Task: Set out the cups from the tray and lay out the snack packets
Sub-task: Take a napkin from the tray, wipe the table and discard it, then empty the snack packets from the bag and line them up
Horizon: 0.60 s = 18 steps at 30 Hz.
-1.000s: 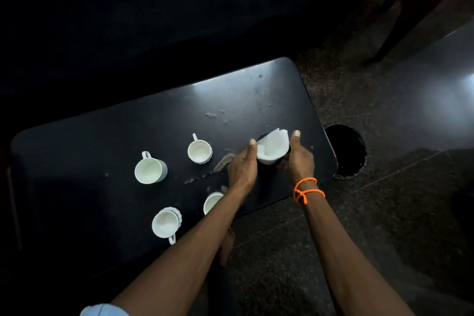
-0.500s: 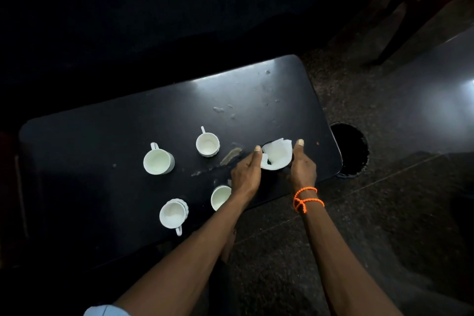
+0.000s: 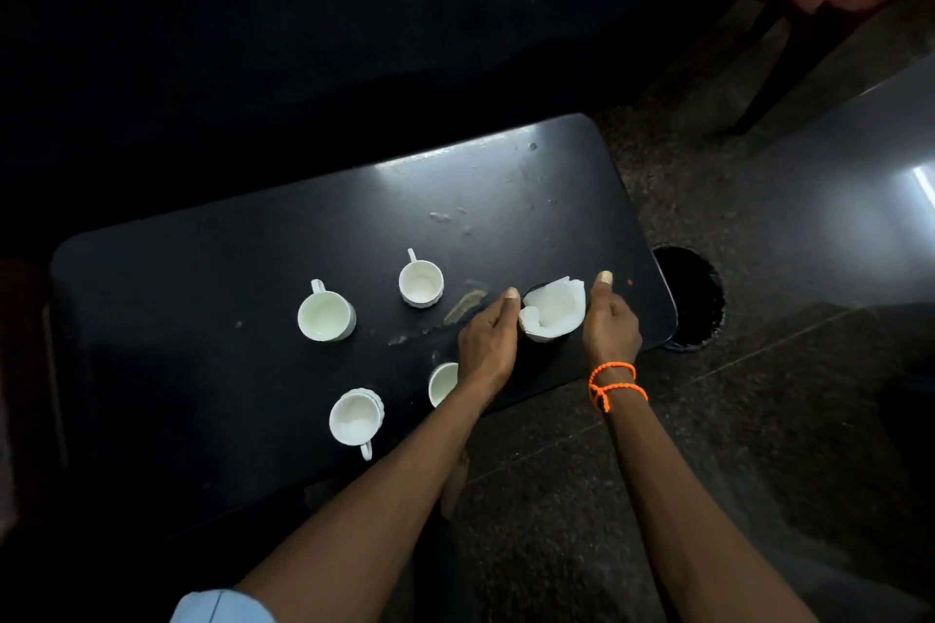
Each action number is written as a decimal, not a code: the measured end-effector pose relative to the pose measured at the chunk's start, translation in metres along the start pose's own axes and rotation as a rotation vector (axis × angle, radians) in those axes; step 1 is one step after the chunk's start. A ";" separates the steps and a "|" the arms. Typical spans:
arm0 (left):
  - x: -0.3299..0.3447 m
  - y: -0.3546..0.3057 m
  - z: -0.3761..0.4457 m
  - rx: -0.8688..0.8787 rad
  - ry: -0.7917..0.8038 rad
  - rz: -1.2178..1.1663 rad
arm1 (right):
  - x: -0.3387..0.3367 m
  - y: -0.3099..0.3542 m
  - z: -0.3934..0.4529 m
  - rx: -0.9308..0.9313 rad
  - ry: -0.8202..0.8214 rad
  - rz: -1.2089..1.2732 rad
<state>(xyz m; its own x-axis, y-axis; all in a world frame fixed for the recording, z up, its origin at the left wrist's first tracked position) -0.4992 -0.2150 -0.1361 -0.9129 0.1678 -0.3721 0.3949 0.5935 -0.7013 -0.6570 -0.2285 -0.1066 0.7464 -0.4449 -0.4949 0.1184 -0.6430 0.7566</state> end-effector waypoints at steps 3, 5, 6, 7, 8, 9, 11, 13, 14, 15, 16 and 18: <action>-0.023 -0.003 0.001 0.008 -0.054 -0.039 | 0.004 0.025 -0.009 -0.213 -0.075 -0.067; -0.044 -0.002 0.002 -0.015 -0.075 -0.082 | 0.015 0.046 -0.019 -0.379 -0.084 -0.181; -0.057 -0.002 0.003 -0.019 -0.090 -0.103 | 0.023 0.056 -0.026 -0.452 -0.077 -0.244; -0.070 -0.002 0.005 -0.020 -0.108 -0.118 | 0.034 0.066 -0.033 -0.522 -0.060 -0.305; -0.083 -0.002 0.006 -0.021 -0.128 -0.131 | 0.047 0.074 -0.041 -0.590 -0.034 -0.361; -0.098 -0.001 0.008 -0.023 -0.148 -0.142 | 0.062 0.083 -0.051 -0.657 -0.002 -0.409; -0.129 0.004 0.009 -0.023 -0.197 -0.164 | 0.095 0.097 -0.075 -0.778 0.075 -0.472; -0.164 0.012 0.009 -0.037 -0.267 -0.161 | 0.132 0.110 -0.102 -0.868 0.168 -0.506; -0.182 0.018 0.008 -0.050 -0.306 -0.164 | 0.150 0.114 -0.116 -0.904 0.221 -0.515; -0.201 0.025 0.008 -0.066 -0.343 -0.177 | 0.169 0.117 -0.130 -0.934 0.277 -0.523; -0.220 0.034 0.006 -0.080 -0.377 -0.195 | 0.187 0.119 -0.145 -0.958 0.334 -0.530; -0.261 0.054 -0.001 -0.107 -0.438 -0.221 | 0.224 0.122 -0.178 -0.998 0.443 -0.530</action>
<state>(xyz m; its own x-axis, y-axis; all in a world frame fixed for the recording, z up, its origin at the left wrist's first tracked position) -0.2397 -0.2260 -0.0765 -0.8357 -0.3035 -0.4578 0.1633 0.6585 -0.7347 -0.3593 -0.2959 -0.0489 0.5883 0.1049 -0.8018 0.7839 0.1695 0.5974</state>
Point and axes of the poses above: each hand's wrist, its own z-axis towards the middle knuckle, its own x-axis out of the palm, y = z × x, the point moved 3 cm from there along z, towards the middle knuckle, and after that the axes turned 10 degrees about z, right-handed, at the moved point
